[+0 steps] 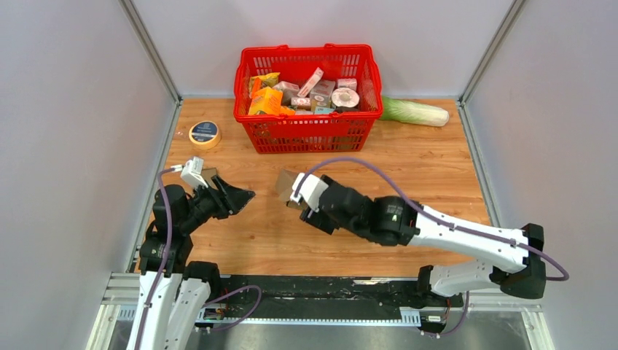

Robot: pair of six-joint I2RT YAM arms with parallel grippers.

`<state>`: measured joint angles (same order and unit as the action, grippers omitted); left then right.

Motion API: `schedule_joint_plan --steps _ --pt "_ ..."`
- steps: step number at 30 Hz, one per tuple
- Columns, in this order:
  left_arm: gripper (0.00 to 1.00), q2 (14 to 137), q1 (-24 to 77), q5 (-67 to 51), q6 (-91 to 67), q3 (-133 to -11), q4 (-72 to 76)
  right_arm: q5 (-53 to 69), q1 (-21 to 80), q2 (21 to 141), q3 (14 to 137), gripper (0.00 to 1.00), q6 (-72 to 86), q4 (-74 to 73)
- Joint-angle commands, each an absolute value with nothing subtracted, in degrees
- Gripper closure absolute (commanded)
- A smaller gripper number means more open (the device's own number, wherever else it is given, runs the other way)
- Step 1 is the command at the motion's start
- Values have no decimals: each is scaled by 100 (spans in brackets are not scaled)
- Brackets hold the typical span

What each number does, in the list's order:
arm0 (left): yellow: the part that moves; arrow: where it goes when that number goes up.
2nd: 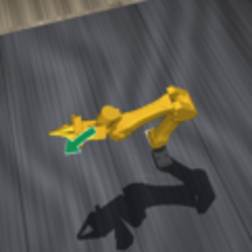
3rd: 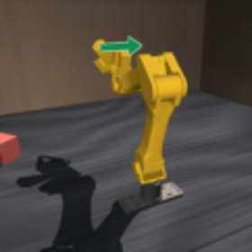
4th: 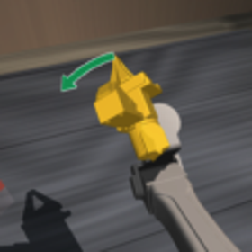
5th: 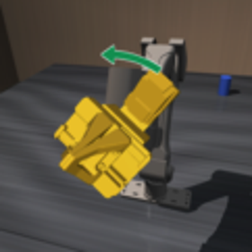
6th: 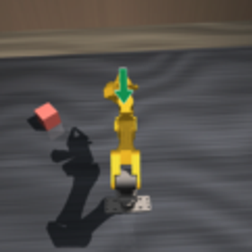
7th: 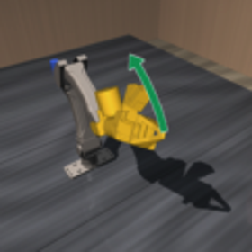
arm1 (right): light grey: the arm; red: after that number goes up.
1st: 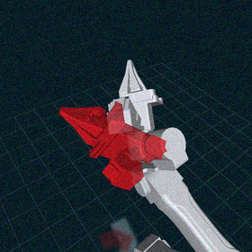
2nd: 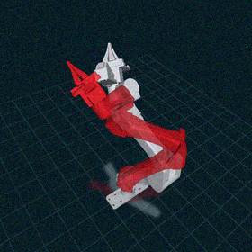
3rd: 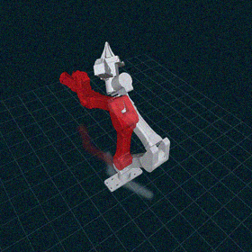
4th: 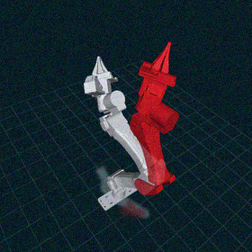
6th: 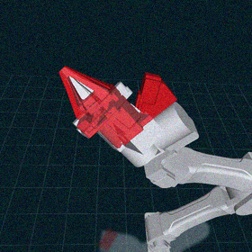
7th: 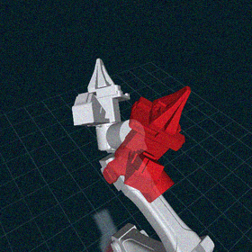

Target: Fold the paper box

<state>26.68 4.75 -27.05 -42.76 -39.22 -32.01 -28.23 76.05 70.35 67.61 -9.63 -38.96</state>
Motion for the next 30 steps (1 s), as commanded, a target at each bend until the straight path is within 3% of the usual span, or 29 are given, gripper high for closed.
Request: schedule_joint_plan --steps 1,7,12,20,30 --pt "39 2418 474 -3565 -3366 -3797 -3078 -375 6874 7399 7680 46 -615 -5606" --pt "42 2048 1168 -3674 -3120 -3630 -2040 842 6100 8533 8919 50 -843 -6520" --pt "39 2950 1950 -3323 -2260 -4156 -2293 1195 5503 9174 9465 49 -1195 -6618" --pt "32 3858 2250 -3376 -1741 -4561 -2039 1802 5054 9870 10037 44 -1599 -6715" --pt "34 4850 2303 -2681 -1231 -5212 -2496 1846 4975 9949 10081 44 -1617 -6671"
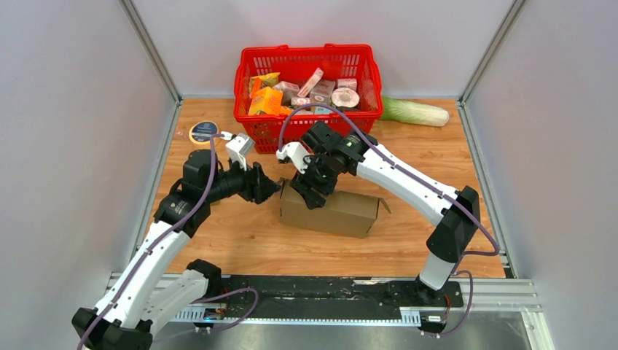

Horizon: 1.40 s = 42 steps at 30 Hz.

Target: Fold the paper box

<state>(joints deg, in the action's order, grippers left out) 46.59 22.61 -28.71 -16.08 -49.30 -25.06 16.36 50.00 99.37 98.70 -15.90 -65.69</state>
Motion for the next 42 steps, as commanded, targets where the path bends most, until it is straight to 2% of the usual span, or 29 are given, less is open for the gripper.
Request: schedule_joint_plan --steps 1,13,16,17,19,20,26,42 --pt "34 4912 2311 -2689 -1213 -5238 -2540 1837 4975 9941 10081 44 -1617 -6671" --pt "44 5396 2575 -2558 -1055 -5502 -2909 1758 4966 9844 10072 44 -1573 -6539" --pt "58 5458 2575 -2566 -1151 -5607 -2979 1705 4966 9844 10081 44 -1565 -6522" --pt "68 5493 2584 -2593 -1186 -5634 -2997 1696 4966 9835 10090 44 -1564 -6521" --pt "76 5563 2593 -2593 -1326 -5695 -3084 1688 4966 9826 10081 44 -1556 -6487" --pt "84 5581 2601 -2610 -1362 -5782 -3120 1679 4975 9826 10090 44 -1547 -6469" --pt "100 5678 2619 -2671 -1941 -5933 -3147 1574 4966 9817 10037 44 -1512 -6328" --pt "100 5950 2795 -2646 -3322 -5880 -2971 1494 4975 9888 10099 43 -1450 -6240"
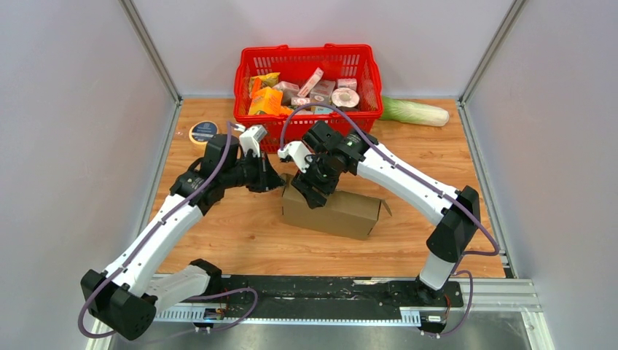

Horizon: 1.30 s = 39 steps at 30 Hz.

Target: Fold the paper box

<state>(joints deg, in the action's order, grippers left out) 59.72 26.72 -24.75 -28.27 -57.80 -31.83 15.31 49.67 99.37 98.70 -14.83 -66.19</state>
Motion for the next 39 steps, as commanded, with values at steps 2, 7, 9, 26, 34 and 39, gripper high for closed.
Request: schedule_joint_plan --steps 2,7,9,26,34,39 --pt "100 5941 2847 -2479 -3375 -5810 -2971 1512 4966 9905 10107 43 -1450 -6223" --pt "100 5915 2944 -2329 -3524 -5529 -2839 1565 4966 9958 10090 42 -1441 -6188" --pt "100 5871 2944 -2224 -3402 -5511 -2978 1564 4966 9967 10081 42 -1450 -6161" --pt "100 5642 2944 -1371 -2645 -5027 -3313 624 4589 8924 9854 0 816 -6003" --pt "100 5739 2944 -1555 -2698 -5168 -3296 -710 4166 6682 8360 0 2204 -6529" --pt "100 5730 2944 -1582 -2672 -5282 -3392 -407 4087 5732 7437 20 2567 -6592"
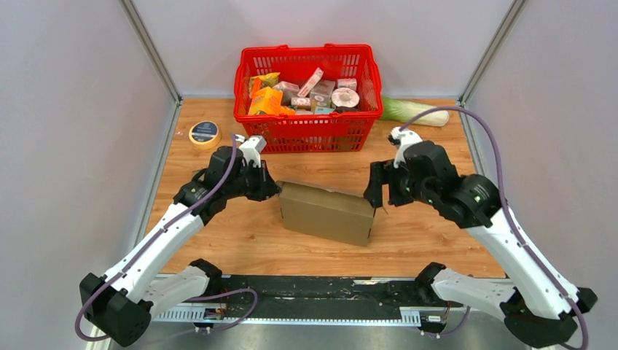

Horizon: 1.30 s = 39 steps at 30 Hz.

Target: Fold the paper box

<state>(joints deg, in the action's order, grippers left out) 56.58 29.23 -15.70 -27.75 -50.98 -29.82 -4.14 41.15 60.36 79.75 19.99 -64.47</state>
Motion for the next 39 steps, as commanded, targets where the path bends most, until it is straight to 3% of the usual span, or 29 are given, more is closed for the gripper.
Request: schedule_joint_plan --steps 1,4,9,14,22,27,33,39 --pt "100 5757 2944 -1591 -2654 -5300 -3419 -274 4087 5530 7183 23 2523 -6400" --pt "100 5809 2944 -1600 -2602 -5388 -3507 158 4087 5292 6831 33 2295 -6005" --pt "100 5783 2944 -1565 -2575 -5432 -3595 -358 4087 5457 6513 35 2013 -5695" --pt "100 5730 2944 -1564 -2558 -5458 -3682 -940 4096 5651 6565 52 2004 -5827" --pt "100 5739 2944 -1608 -2566 -5502 -3700 -799 4104 5336 6732 54 2355 -6265" --pt "100 5713 2944 -1644 -2602 -5502 -3709 -712 4096 5221 6601 69 2478 -6284" --pt "100 5669 2944 -1635 -2628 -5493 -3744 -712 4096 5282 6785 76 2628 -6442" --pt "100 5669 2953 -1714 -2707 -5449 -3648 -527 4096 5440 7004 92 2926 -6477"
